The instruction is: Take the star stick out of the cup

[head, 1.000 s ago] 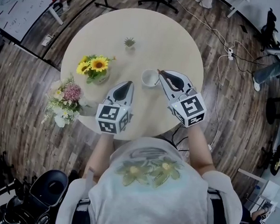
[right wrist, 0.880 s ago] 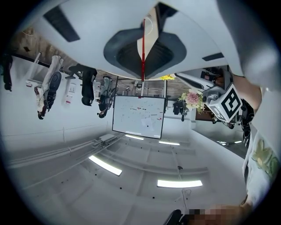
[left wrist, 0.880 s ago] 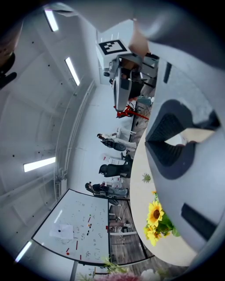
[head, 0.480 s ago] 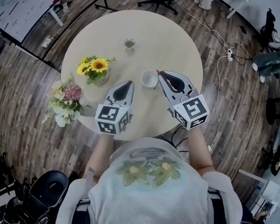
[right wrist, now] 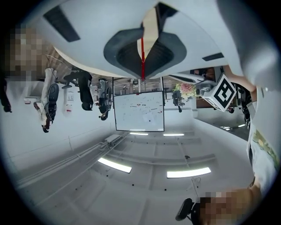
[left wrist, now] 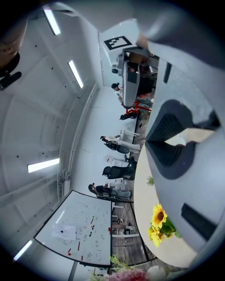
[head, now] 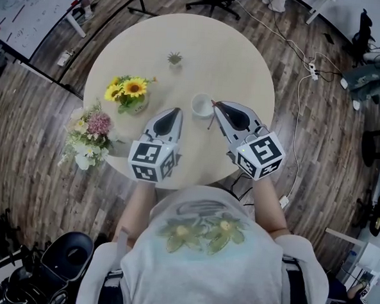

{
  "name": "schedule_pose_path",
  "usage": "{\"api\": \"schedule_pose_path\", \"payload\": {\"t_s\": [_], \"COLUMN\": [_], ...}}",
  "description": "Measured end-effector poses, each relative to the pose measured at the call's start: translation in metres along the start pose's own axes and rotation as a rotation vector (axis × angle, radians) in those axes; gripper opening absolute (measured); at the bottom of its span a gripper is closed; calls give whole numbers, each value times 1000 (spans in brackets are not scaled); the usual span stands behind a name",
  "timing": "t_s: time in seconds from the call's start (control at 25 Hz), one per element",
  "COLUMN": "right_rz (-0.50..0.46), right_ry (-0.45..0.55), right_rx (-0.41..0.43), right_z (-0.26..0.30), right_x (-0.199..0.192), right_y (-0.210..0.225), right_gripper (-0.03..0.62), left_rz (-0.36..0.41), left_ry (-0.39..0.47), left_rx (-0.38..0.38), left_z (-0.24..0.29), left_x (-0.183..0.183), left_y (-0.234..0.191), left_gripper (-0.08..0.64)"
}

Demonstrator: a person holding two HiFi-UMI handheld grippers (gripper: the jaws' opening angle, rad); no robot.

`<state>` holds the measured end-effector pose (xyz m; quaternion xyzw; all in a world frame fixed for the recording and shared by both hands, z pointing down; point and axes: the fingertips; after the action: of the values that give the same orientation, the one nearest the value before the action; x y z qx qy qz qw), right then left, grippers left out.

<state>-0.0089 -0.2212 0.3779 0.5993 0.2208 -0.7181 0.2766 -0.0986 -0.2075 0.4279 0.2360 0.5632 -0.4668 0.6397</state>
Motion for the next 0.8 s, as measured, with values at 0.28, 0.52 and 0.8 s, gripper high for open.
{"api": "schedule_pose_path", "payload": {"t_s": [0.28,0.52,0.8], "right_rz": [38,57,67], "right_ry": [-20,-41,-47], "right_rx": [-14,-11,2], "right_z": [-7,-12,-19], "right_x": [-13,-23,-32], "right_y": [-8,-18,-32], "right_gripper": [34,34,34], "left_rz": [8,12,15], "left_ry": [11,13,14], "left_rx": [-9,-15,-16], "left_z": [-8,-13,-20], "left_x": [4,4,0], "left_y": [8,16,26], "left_gripper": [2,2,2]}}
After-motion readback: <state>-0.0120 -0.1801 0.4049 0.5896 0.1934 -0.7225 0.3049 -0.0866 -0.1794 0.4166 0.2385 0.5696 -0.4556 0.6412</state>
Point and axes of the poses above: the fingertips, and each gripper's own axes: z forward along the fingers, y to its right, x out of its top, and after that the axes turned 6 degrees about -x, right-handed
